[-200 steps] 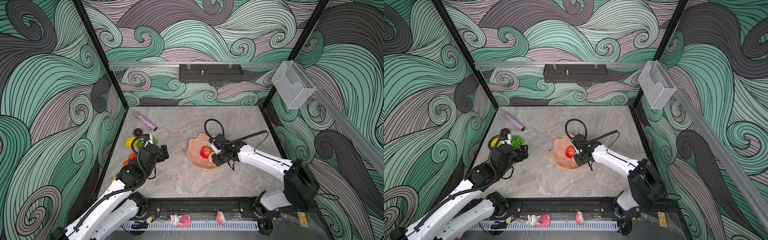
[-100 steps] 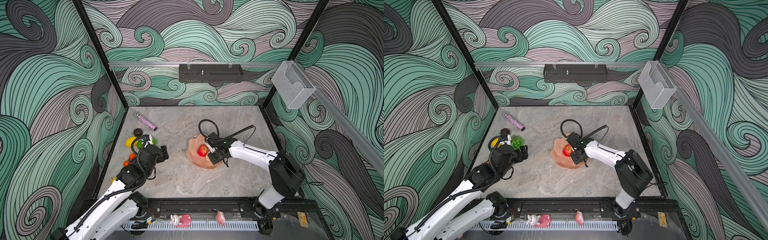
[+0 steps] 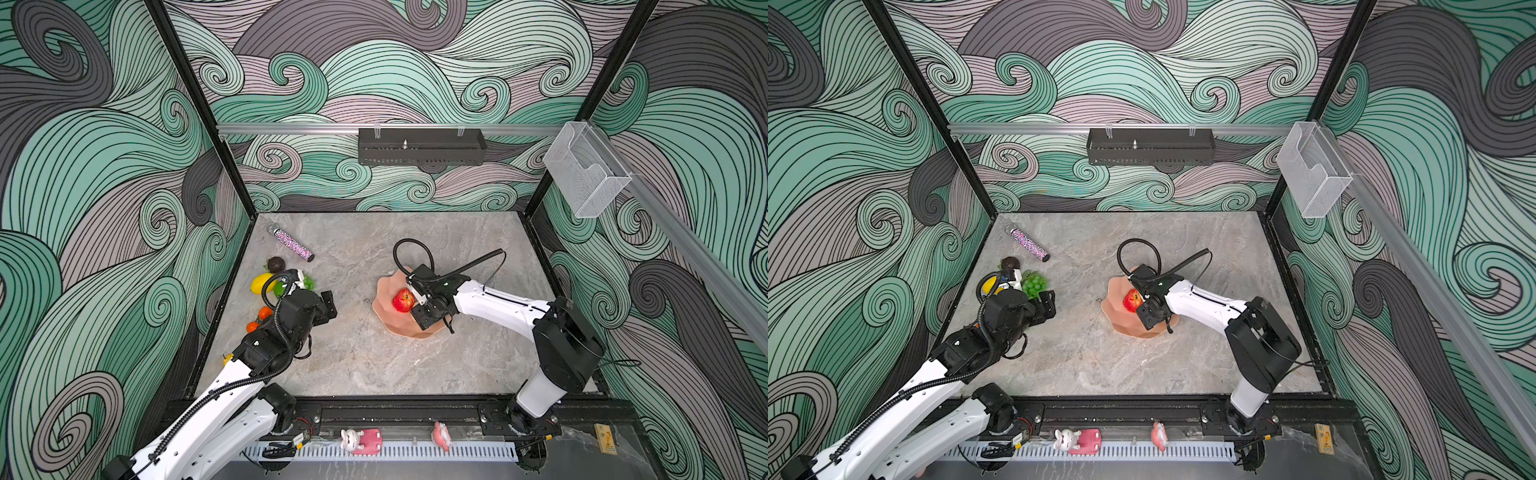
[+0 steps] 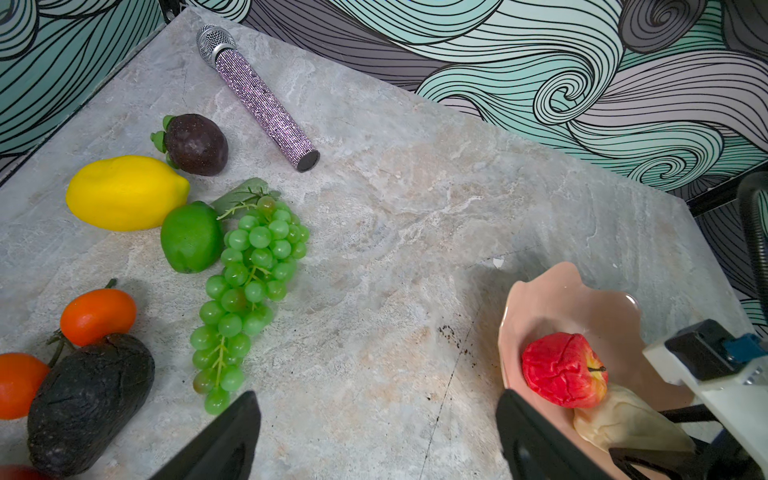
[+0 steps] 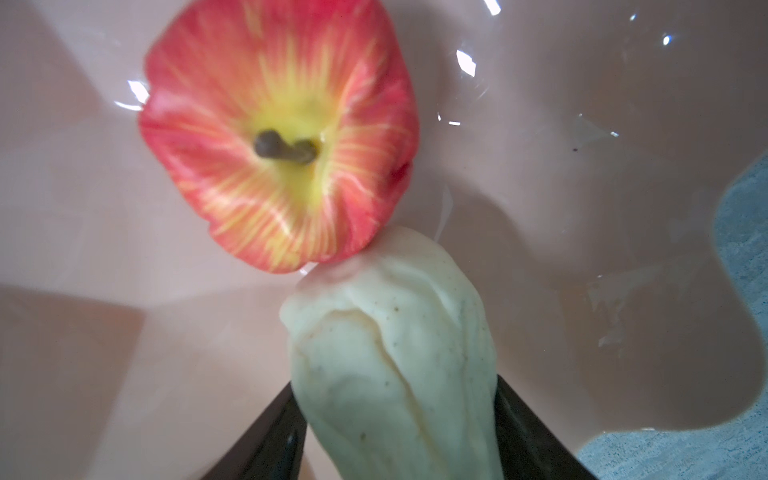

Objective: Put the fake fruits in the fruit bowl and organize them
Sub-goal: 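Set the pear beside the red apple and open the right gripper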

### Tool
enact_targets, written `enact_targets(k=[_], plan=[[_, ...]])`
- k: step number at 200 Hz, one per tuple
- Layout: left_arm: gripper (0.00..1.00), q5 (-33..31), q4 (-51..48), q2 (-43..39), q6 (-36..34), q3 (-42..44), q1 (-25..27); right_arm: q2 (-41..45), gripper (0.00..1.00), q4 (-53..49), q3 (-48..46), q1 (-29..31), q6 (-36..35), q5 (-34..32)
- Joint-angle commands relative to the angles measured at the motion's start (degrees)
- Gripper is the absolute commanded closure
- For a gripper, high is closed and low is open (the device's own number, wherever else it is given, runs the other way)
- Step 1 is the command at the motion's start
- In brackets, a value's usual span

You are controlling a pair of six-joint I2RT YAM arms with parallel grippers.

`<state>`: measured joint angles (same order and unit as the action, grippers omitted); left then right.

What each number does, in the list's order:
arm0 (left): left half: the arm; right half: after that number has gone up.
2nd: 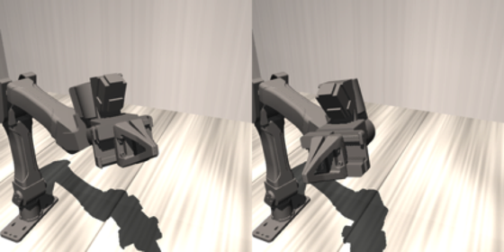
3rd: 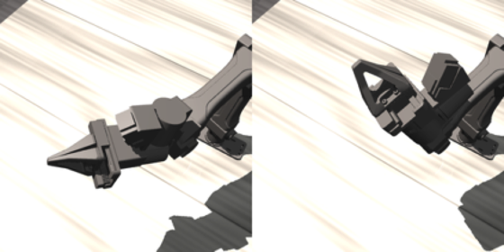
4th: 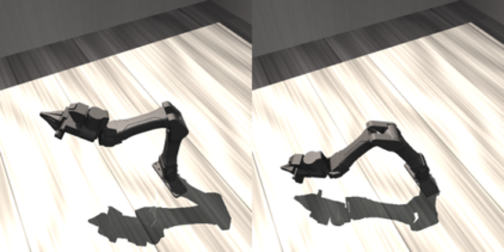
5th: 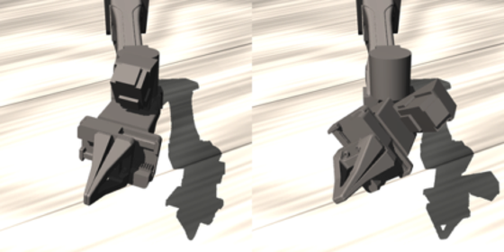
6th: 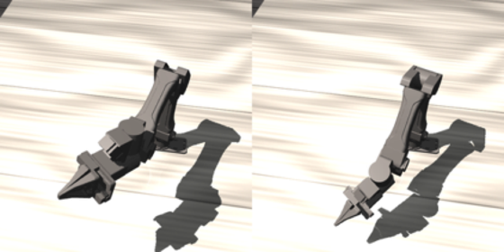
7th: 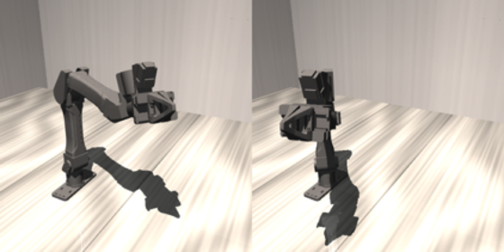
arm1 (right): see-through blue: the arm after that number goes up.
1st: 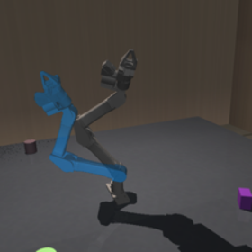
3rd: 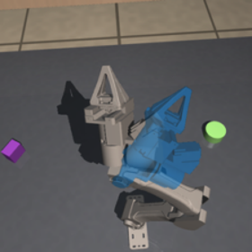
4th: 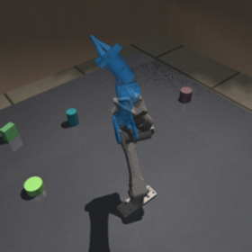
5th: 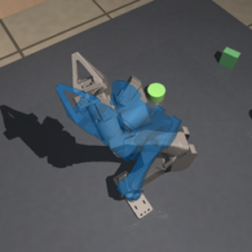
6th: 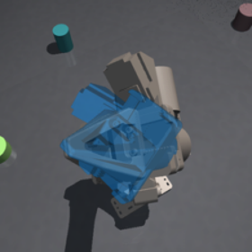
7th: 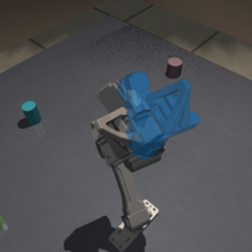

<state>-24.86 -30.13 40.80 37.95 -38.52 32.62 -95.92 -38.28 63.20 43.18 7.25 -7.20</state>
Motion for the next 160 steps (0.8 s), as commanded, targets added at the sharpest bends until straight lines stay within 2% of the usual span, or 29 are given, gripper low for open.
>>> enact_targets(k=[1,34,81,127,160], plan=[[0.09,-0.29,-0.42,0.42,0.54,-0.67,-0.72,0.80,0.30,-0.82,1.26,0.34,-0.39,-0.79],[0.10,-0.09,-0.46,1.02,0.63,-0.76,-0.82,1.02,0.30,-0.65,1.29,0.32,-0.39,0.14],[0.09,0.66,-0.35,1.80,0.72,-0.91,-1.15,0.60,0.45,-0.91,1.39,0.33,-0.21,0.56],[0.09,1.27,-0.14,2.54,0.81,-1.02,-1.45,-2.46,0.46,-4.49,4.53,1.27,-0.37,-3.74],[0.09,1.37,-0.02,2.56,0.89,-0.92,-1.67,-3.68,0.45,-4.69,5.38,1.90,5.10,-4.81]])
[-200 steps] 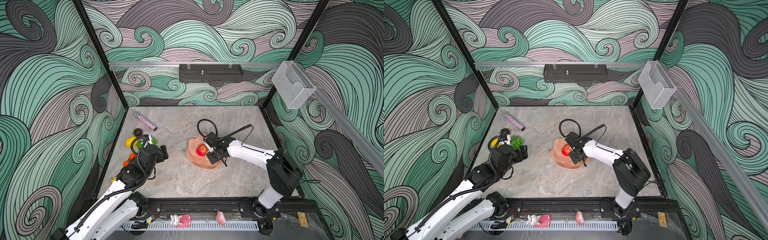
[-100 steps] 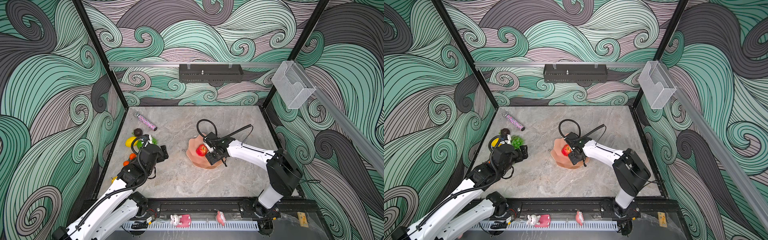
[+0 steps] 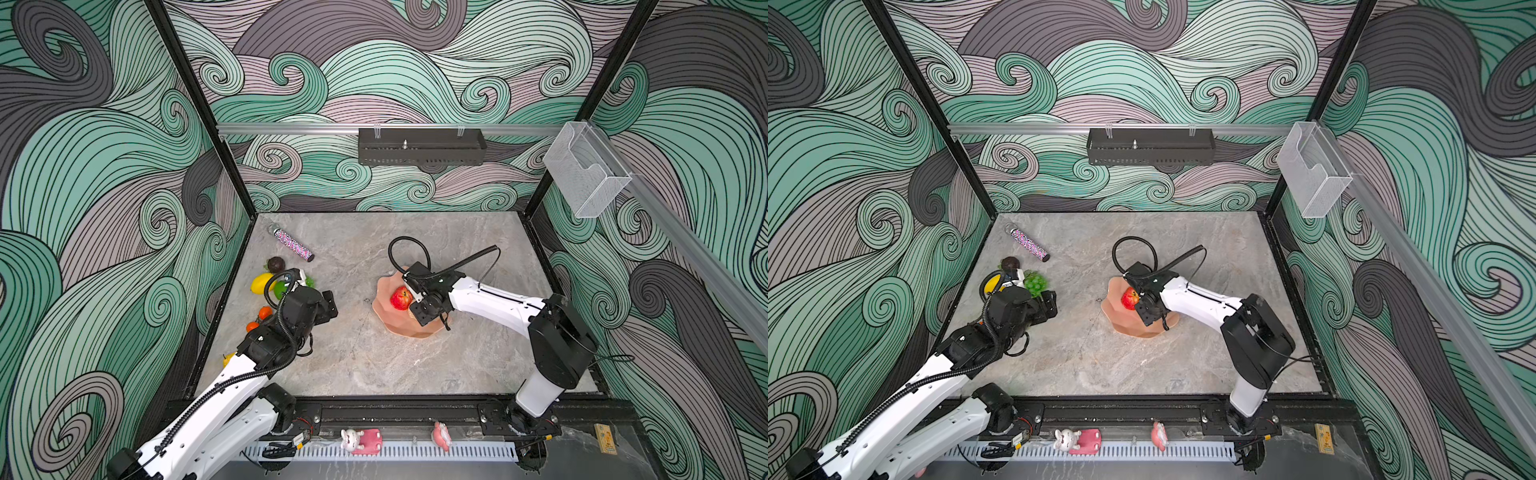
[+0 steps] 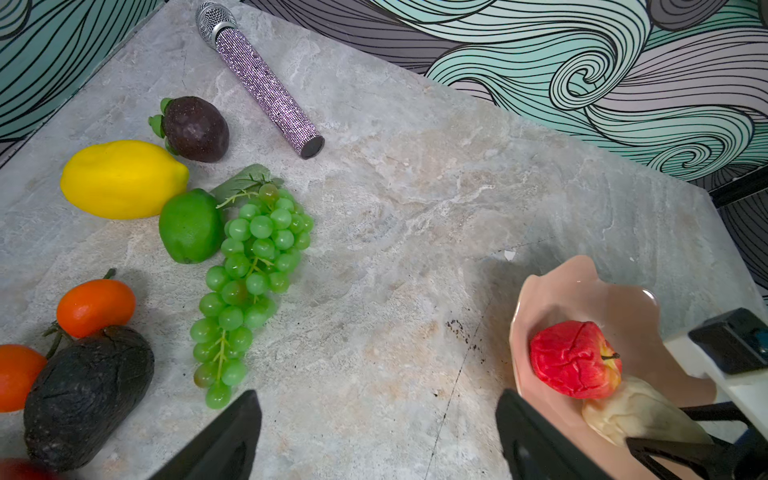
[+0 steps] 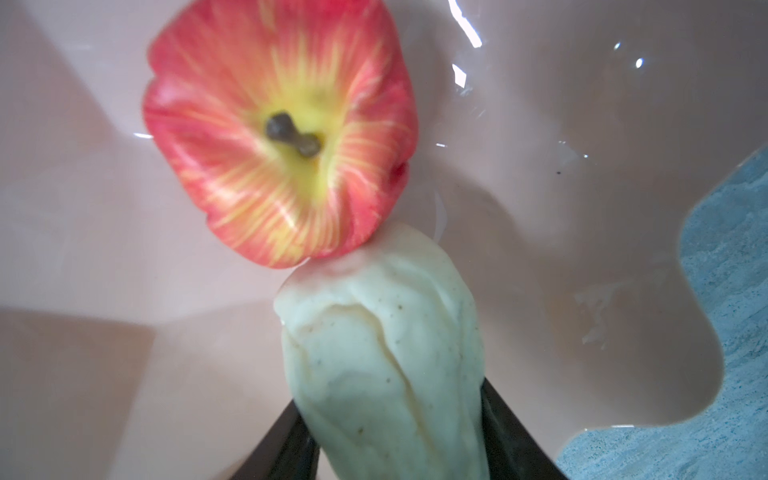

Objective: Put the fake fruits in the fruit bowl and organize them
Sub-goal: 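Set the pear beside the red apple and open the right gripper, then raise the right gripper from the bowl while the left moves over the lemon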

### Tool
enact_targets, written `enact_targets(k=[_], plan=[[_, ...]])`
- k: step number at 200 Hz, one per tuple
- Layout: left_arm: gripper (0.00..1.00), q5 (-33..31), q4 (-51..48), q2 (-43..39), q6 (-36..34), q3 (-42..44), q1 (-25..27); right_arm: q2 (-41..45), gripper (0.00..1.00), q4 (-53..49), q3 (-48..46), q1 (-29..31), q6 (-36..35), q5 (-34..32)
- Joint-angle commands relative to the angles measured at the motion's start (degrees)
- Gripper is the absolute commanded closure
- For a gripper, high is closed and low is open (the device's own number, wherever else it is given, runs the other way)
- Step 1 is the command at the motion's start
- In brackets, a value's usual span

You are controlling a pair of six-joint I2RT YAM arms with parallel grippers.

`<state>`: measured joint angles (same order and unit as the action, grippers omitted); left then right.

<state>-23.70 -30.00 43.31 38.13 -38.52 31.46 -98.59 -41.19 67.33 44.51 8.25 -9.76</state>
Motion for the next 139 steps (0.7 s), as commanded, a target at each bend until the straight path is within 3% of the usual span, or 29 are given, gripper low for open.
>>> enact_targets(k=[1,27,68,139], plan=[[0.09,0.18,-0.15,0.03,0.76,-0.93,-0.52,-1.00,0.45,-1.79,1.24,0.57,4.29,-2.27],[0.09,0.33,-0.20,0.05,0.73,-0.85,-0.57,-1.87,0.44,-1.35,1.14,1.16,6.87,-2.66],[0.09,0.40,-0.17,0.01,0.72,-0.69,-0.70,-0.74,0.32,-1.38,0.66,1.63,7.05,-2.98],[0.09,0.65,-0.37,-0.06,0.89,-0.72,-0.79,1.83,0.26,-1.74,0.09,1.71,7.38,-2.44]])
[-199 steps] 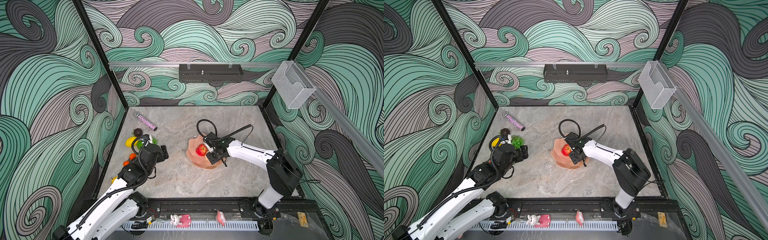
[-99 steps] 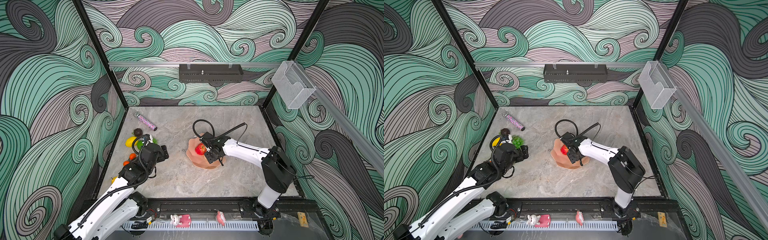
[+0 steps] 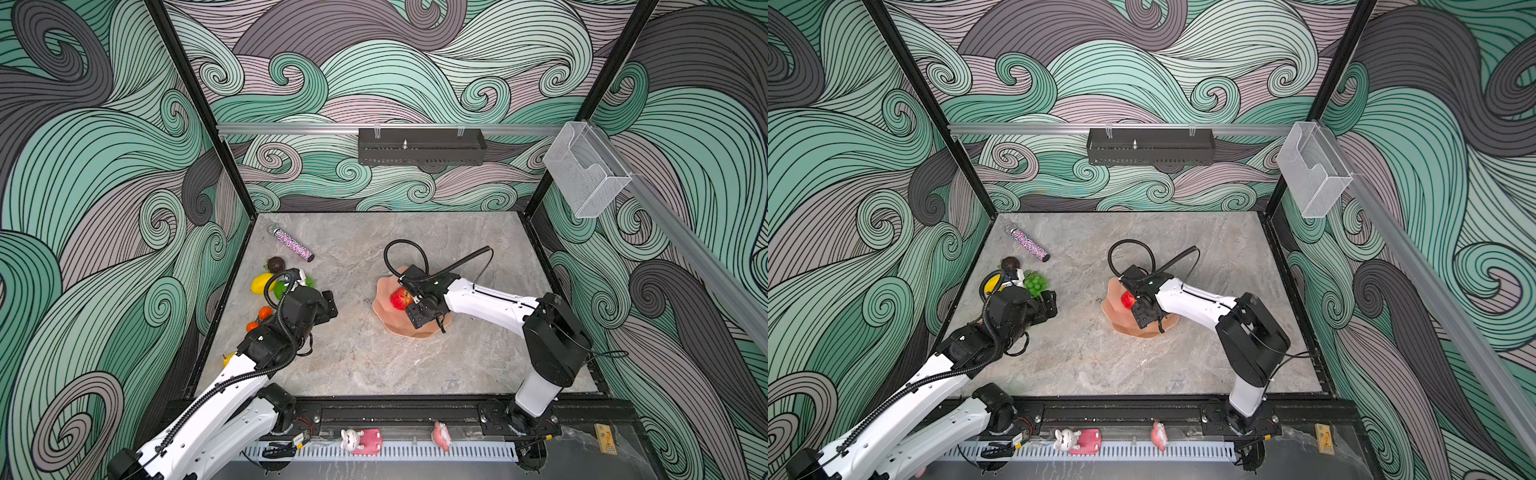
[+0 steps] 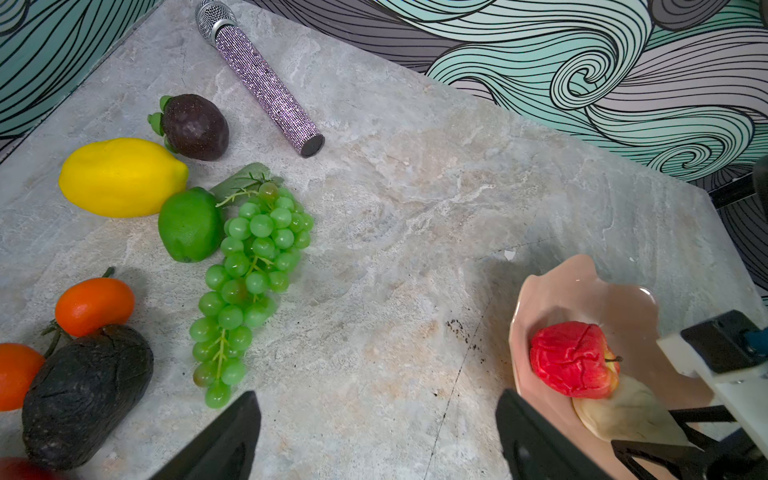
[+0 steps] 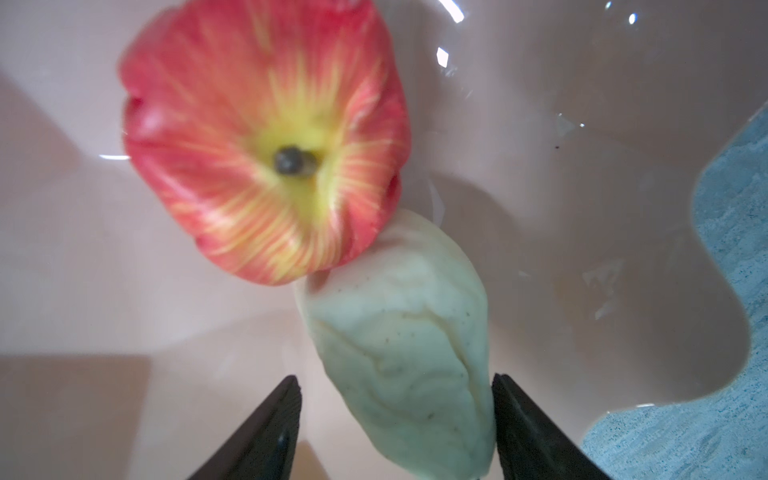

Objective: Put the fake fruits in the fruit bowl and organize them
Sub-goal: 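Raise the right gripper from the bowl while the left moves over the lemon, then lower the left gripper onto the yellow lemon and grasp it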

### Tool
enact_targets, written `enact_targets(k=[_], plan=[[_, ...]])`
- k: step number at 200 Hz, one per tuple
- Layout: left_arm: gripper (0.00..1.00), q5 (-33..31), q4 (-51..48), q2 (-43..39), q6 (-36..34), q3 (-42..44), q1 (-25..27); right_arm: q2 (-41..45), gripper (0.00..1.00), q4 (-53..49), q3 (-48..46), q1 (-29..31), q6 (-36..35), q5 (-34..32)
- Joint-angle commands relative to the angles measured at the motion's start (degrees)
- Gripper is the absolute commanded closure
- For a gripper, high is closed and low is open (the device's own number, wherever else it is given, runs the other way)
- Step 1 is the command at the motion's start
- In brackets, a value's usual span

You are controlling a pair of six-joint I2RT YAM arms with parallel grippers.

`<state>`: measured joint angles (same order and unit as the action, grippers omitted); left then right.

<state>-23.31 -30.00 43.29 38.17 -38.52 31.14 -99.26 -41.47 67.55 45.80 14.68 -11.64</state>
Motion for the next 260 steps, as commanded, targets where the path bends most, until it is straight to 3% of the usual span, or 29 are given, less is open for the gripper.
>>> enact_targets(k=[1,62,121,155,202,227,260], plan=[[0.09,0.32,-0.39,0.00,0.85,-0.74,-0.42,2.59,0.25,-1.48,-0.13,0.43,0.92,-0.57],[0.09,1.27,-4.05,2.74,2.18,-3.37,-0.53,10.62,0.21,-4.03,-0.26,0.47,0.54,-0.91],[0.09,-1.15,-15.25,4.56,4.45,-8.05,-4.13,30.77,0.16,0.37,-9.55,0.43,0.68,-0.14],[0.09,2.56,-19.47,9.17,2.19,-13.25,-13.47,45.76,0.11,10.29,-22.22,0.45,0.86,-0.39],[0.08,7.71,-27.37,25.78,-3.59,-29.69,-26.95,58.49,0.07,18.32,-35.99,0.21,3.48,-3.62],[0.07,12.40,-26.38,31.73,-1.68,-32.31,-34.59,61.88,0.07,23.67,-42.18,0.25,4.77,-2.72],[0.07,13.46,-22.85,37.34,6.18,-32.78,-40.33,65.70,0.06,29.13,-48.89,0.24,5.51,-1.62]])
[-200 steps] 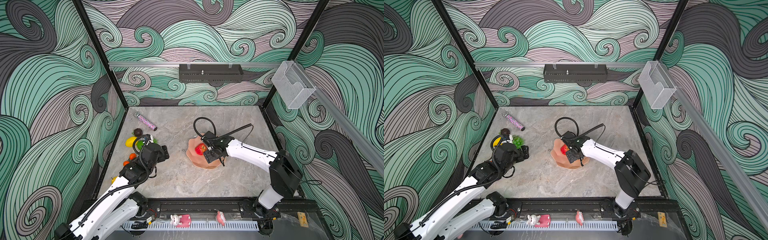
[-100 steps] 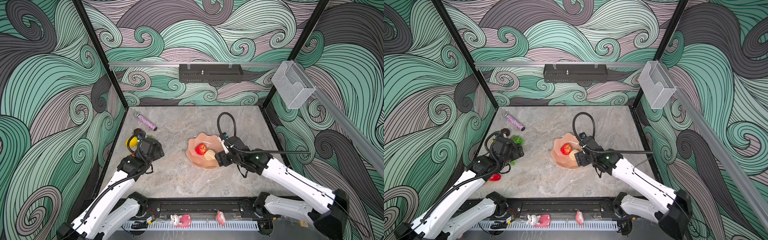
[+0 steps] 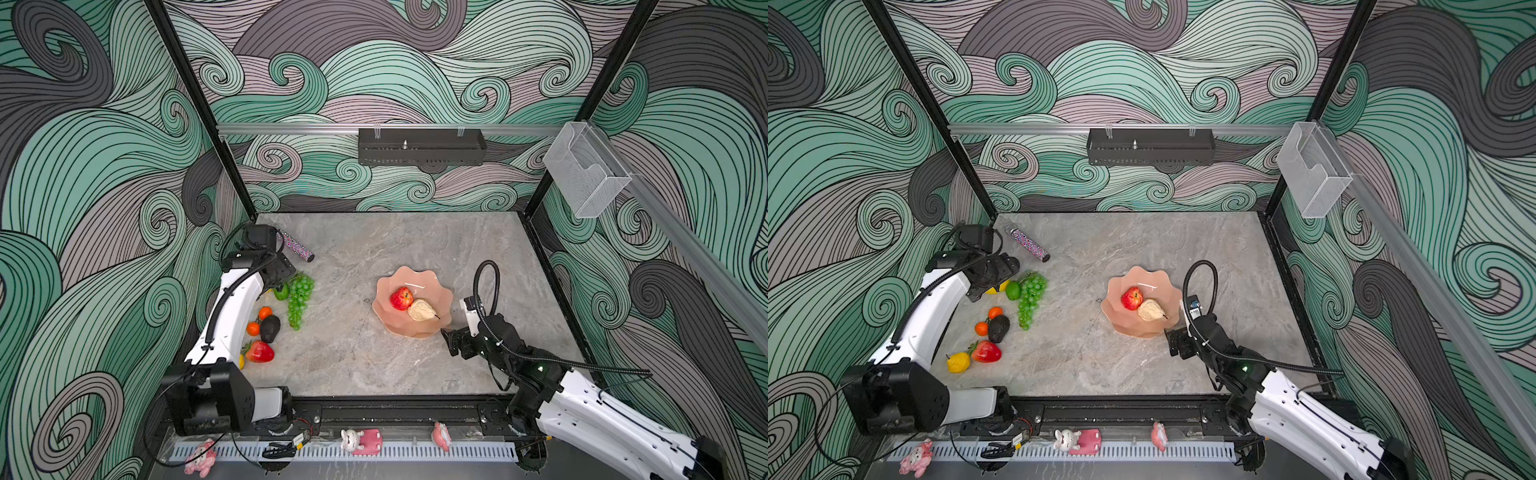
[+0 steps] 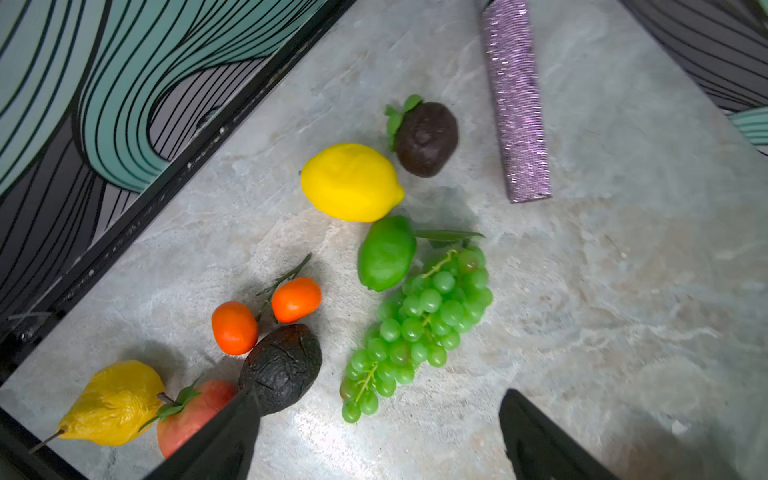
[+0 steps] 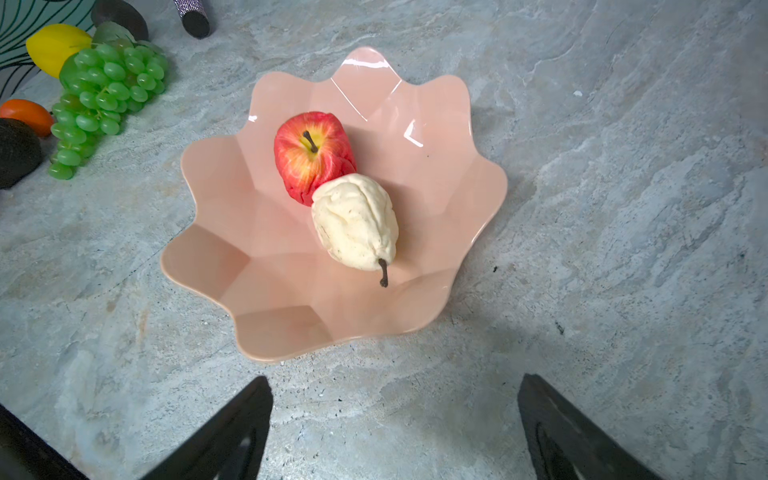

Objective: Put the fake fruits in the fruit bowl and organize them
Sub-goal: 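Lower the left gripper onto the yellow lemon and grasp it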

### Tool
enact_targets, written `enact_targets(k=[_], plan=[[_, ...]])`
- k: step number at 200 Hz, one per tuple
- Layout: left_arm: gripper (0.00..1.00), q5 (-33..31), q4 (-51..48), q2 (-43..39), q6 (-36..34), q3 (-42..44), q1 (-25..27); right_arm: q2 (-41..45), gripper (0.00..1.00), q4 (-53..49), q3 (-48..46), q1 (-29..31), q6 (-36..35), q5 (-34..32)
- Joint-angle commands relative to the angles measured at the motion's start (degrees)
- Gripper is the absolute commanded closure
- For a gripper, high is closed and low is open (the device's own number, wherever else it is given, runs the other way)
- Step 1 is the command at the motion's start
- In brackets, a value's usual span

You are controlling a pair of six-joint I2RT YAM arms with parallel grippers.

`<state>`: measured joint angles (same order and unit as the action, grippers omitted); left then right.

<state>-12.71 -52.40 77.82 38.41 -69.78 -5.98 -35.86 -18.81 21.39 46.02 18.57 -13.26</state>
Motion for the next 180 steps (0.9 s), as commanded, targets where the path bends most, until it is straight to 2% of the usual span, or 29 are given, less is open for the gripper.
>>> enact_targets(k=[1,44,67,104,142,180], plan=[[0.07,2.86,-0.26,2.92,6.13,-1.47,-3.28,2.29,0.06,6.47,-2.72,0.03,1.62,-0.01],[0.08,6.35,11.77,9.80,11.76,1.10,-7.43,8.78,0.05,8.11,-5.80,0.03,1.91,2.55],[0.07,6.92,10.35,15.47,14.81,-2.34,-8.82,9.93,0.05,7.76,-6.09,0.04,2.08,2.45],[0.06,11.33,8.80,24.58,18.52,-7.38,-11.00,9.84,0.03,8.04,-6.18,0.01,2.07,2.70],[0.06,10.42,12.79,26.72,20.64,-7.28,-11.60,9.29,0.00,8.85,-6.30,0.03,2.02,4.03],[0.11,9.72,11.33,29.01,21.00,-9.00,-11.70,8.28,0.00,9.83,-6.62,0.03,1.98,3.76]])
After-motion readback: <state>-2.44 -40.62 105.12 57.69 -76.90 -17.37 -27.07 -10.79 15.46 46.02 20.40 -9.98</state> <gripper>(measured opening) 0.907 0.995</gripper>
